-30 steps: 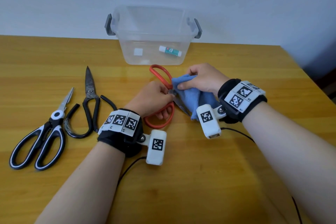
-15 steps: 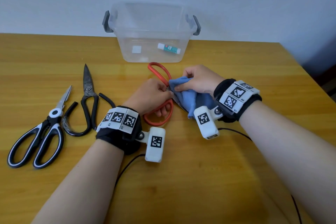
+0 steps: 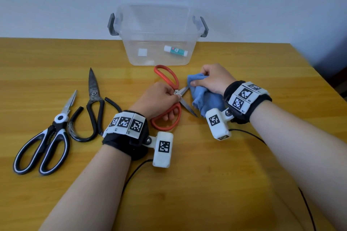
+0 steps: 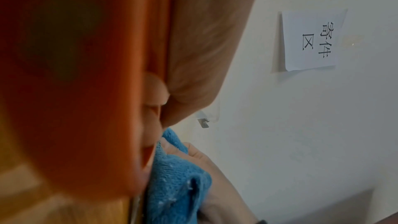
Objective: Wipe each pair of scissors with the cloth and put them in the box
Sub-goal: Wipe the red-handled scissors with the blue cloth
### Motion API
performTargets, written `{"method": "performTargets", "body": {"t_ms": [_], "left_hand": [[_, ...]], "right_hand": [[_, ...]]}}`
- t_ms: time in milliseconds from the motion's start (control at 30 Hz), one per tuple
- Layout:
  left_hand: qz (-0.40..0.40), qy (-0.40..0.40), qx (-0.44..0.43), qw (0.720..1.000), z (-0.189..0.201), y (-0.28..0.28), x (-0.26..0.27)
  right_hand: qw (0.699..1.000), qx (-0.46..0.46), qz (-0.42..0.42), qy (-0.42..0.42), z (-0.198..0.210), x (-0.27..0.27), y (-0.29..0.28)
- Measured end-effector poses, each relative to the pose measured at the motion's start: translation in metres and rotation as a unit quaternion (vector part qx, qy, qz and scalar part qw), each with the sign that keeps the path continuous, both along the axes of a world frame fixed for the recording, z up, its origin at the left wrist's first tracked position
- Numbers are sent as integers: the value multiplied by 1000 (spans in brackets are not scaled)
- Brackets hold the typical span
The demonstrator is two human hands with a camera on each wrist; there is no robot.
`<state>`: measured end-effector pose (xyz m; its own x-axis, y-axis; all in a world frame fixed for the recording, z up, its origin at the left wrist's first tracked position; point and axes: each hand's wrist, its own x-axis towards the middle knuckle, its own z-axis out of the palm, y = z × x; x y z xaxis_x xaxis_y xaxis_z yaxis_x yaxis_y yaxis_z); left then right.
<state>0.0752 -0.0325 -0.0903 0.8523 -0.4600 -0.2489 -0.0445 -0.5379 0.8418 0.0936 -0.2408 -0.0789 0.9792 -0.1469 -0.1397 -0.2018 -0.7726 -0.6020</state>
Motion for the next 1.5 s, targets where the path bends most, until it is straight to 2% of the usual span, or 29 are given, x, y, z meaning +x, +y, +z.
{"method": "performTargets", "body": {"t_ms": [67, 133, 200, 400, 467, 600, 833, 967, 1033, 1267, 1433, 1500], "left_hand": [[1, 1, -4, 1000, 1, 0, -1], [-3, -1, -5, 1000, 1, 0, 0], [-7, -1, -6, 1000, 1, 1, 1], [-8, -6, 1, 1000, 1, 1, 0], [-7, 0, -2, 1000, 1, 1, 1], [-8, 11, -14, 1000, -1, 3, 2], [0, 11, -8, 1000, 0, 0, 0], [-4, 13, -15, 1000, 1, 1, 1], [-7, 12, -19, 1000, -1, 2, 2], [-5, 12, -16, 1000, -4, 1, 3], [-20, 13, -21, 999, -2, 4, 4], [-18, 13, -22, 1000, -2, 5, 4]], "right_hand": [[1000, 13, 9, 6, 5, 0, 2], [997, 51, 46, 29, 11, -3, 11], [994, 49, 81, 57, 12, -5, 22], [1000, -12, 9, 15, 7, 9, 6], [999, -1, 20, 28, 14, 10, 7], [991, 19, 82, 104, 17, 1, 26], [998, -30, 24, 50, 21, 10, 17], [991, 6, 75, 107, 26, 4, 29], [991, 10, 85, 106, 22, 2, 35], [998, -33, 11, 53, 18, 8, 18], [991, 10, 69, 111, 25, 4, 27], [989, 0, 88, 116, 24, 2, 33]]}}
